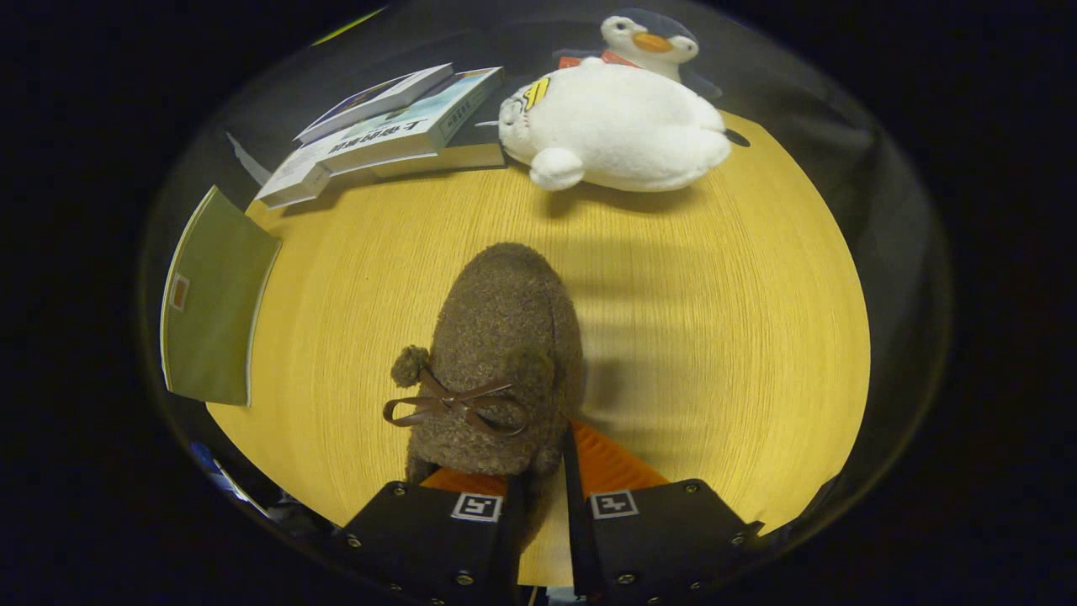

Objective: Open the storage box then place both shoes into the box .Put the left shoe in first, then the right shoe, with the right side of both shoes facing outward in a uniform manner.

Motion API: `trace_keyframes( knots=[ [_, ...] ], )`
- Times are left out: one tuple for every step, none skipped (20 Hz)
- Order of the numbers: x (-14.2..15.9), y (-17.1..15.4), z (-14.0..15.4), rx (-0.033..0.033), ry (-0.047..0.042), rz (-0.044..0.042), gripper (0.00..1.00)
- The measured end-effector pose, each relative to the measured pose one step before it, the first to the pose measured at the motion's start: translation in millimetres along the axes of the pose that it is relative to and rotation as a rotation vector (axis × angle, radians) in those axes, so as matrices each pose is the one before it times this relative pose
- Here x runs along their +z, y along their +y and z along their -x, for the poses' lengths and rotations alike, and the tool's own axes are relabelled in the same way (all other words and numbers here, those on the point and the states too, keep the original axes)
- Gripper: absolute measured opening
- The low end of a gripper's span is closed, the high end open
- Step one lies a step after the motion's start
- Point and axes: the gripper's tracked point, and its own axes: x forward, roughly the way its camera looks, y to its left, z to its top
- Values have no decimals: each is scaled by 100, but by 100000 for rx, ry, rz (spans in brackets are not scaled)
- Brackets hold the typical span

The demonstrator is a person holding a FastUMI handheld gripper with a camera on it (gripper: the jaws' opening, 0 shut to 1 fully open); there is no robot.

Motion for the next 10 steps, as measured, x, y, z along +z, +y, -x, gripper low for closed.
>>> trace_keyframes(
  knots=[
    [105, -433, -846, 220, -2067, -1224, 0],
    [45, 712, 413, 2698, 294, -1582, 0],
    [7, 852, 621, 2971, 669, -2583, 0],
    [52, 1277, 570, 2026, 556, -879, 0],
    [339, 475, 574, 191, -219, 1218, 0],
    [358, 135, 637, -533, -801, 1740, 0],
    [646, 558, 741, 61, -1065, 1632, 0],
    [608, 776, 815, 788, -1177, 786, 0],
    [739, 794, 772, 1020, -1204, 844, 0],
    [685, 620, 681, 652, -1077, 765, 0]
  ],
)
